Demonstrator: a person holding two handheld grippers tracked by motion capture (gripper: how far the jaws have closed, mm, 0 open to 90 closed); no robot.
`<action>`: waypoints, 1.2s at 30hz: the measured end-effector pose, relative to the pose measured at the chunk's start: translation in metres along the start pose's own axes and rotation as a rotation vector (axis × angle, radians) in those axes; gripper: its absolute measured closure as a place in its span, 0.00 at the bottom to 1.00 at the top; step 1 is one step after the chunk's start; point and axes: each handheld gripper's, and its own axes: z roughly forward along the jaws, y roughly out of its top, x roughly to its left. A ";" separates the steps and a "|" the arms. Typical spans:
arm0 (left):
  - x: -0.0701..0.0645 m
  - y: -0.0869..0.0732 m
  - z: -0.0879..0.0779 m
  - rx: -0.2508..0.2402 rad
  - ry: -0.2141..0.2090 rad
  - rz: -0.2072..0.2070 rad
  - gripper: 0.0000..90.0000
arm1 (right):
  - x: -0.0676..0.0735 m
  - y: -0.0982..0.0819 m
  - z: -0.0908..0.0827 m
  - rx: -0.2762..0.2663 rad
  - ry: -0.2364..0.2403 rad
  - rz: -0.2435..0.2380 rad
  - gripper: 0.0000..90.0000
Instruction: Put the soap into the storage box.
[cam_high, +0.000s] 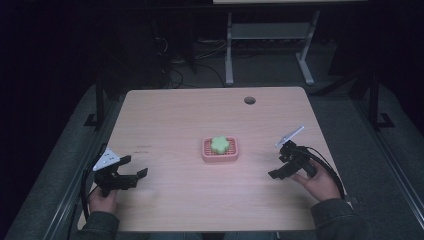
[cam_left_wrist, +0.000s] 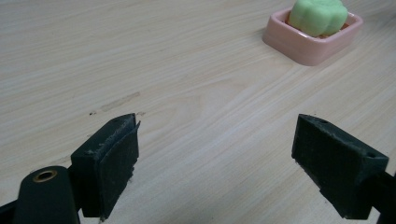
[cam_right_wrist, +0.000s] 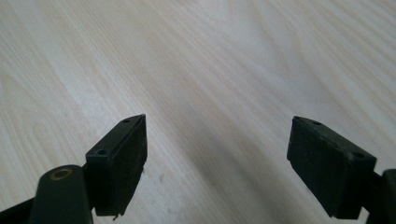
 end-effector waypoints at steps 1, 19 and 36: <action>0.000 0.000 0.000 0.001 0.000 0.001 0.16 | 0.000 -0.002 0.000 0.000 0.002 0.004 0.22; 0.000 -0.001 0.001 0.000 0.001 0.004 0.16 | 0.007 -0.036 -0.008 -0.041 -0.003 0.041 0.22; 0.000 -0.001 0.003 0.014 0.005 0.005 0.16 | 0.013 -0.072 -0.010 -0.085 -0.014 0.097 0.22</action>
